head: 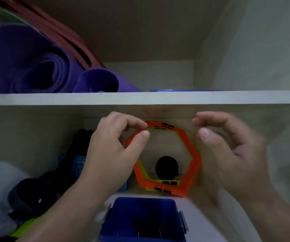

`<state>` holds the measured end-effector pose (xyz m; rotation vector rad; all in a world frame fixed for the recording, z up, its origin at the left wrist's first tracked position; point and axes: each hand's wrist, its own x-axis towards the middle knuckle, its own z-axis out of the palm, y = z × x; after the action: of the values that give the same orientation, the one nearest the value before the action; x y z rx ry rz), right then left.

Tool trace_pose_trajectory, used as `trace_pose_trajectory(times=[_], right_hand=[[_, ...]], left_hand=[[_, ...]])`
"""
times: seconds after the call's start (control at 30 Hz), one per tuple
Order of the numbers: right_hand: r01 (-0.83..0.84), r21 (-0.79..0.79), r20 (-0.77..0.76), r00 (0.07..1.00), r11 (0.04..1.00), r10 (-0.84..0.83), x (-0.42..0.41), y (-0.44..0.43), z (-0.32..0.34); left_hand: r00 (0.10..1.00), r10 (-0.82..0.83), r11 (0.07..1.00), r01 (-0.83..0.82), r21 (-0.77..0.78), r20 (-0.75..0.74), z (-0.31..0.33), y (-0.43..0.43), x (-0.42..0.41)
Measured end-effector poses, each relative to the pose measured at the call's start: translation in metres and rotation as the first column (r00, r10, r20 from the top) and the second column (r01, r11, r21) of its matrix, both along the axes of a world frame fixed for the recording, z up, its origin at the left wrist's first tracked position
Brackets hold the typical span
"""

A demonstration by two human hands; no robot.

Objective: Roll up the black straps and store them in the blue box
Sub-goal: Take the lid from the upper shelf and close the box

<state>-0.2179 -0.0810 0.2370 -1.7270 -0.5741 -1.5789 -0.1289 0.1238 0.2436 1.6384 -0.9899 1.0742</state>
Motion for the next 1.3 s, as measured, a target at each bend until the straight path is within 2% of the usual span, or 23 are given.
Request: trace_pose_trajectory(times=[0.03, 0.1, 0.17, 0.2, 0.27, 0.33, 0.4, 0.43, 0.5, 0.67, 0.77, 0.9, 1.0, 1.13, 1.3], right_hand=[[0.118, -0.076, 0.07, 0.991, 0.99, -0.113, -0.002, -0.002, 0.01], [0.37, -0.195, 0.24, 0.916, 0.908, -0.322, -0.004, -0.008, 0.033], [0.541, -0.246, 0.341, 0.825, 0.804, -0.451, 0.0, -0.015, 0.06], [0.591, -0.263, 0.334, 0.797, 0.763, -0.503, 0.003, -0.017, 0.073], [0.65, -0.301, 0.183, 0.757, 0.697, -0.627, 0.012, -0.021, 0.096], [0.671, -0.351, -0.095, 0.668, 0.652, -0.738, 0.021, -0.024, 0.113], [0.649, -0.375, -0.311, 0.584, 0.662, -0.75, 0.026, -0.025, 0.124], [0.629, -0.374, -0.372, 0.572, 0.682, -0.731, 0.027, -0.025, 0.127], [0.607, -0.377, -0.42, 0.561, 0.7, -0.713, 0.027, -0.025, 0.132], [0.632, -0.395, -0.468, 0.486, 0.667, -0.738, 0.03, -0.028, 0.139], [0.651, -0.442, -0.512, 0.382, 0.617, -0.77, 0.029, -0.035, 0.148], [0.618, -0.495, -0.604, 0.261, 0.611, -0.753, 0.029, -0.041, 0.156], [0.613, -0.527, -0.568, 0.261, 0.588, -0.781, 0.033, -0.045, 0.158], [0.618, -0.512, -0.462, 0.387, 0.596, -0.798, 0.038, -0.04, 0.153], [0.62, -0.471, -0.395, 0.488, 0.628, -0.778, 0.041, -0.04, 0.147]], left_hand=[[0.995, 0.067, 0.998, -0.067, 0.006, 0.079, 0.009, 0.001, -0.002], [0.954, 0.209, 0.977, -0.213, -0.006, 0.215, 0.029, 0.003, 0.001], [0.903, 0.34, 0.934, -0.356, 0.013, 0.262, 0.054, 0.006, 0.009], [0.886, 0.396, 0.906, -0.42, 0.057, 0.241, 0.068, 0.007, 0.014], [0.856, 0.493, 0.834, -0.516, 0.197, 0.153, 0.093, 0.008, 0.026], [0.82, 0.568, 0.759, -0.554, 0.341, 0.069, 0.11, 0.007, 0.035], [0.805, 0.593, 0.72, -0.537, 0.439, 0.013, 0.12, 0.006, 0.041], [0.805, 0.593, 0.715, -0.521, 0.465, -0.01, 0.123, 0.005, 0.043], [0.812, 0.582, 0.726, -0.498, 0.475, -0.039, 0.125, 0.006, 0.046], [0.804, 0.593, 0.706, -0.495, 0.506, -0.041, 0.13, 0.009, 0.048], [0.81, 0.575, 0.725, -0.441, 0.53, -0.113, 0.138, 0.008, 0.048], [0.823, 0.562, 0.697, -0.419, 0.583, -0.08, 0.15, 0.0, 0.047], [0.866, 0.493, 0.716, -0.351, 0.604, -0.081, 0.152, -0.013, 0.044], [0.915, 0.388, 0.722, -0.224, 0.655, -0.114, 0.153, -0.03, 0.042], [0.903, 0.42, 0.686, -0.245, 0.685, -0.097, 0.155, -0.038, 0.045]])
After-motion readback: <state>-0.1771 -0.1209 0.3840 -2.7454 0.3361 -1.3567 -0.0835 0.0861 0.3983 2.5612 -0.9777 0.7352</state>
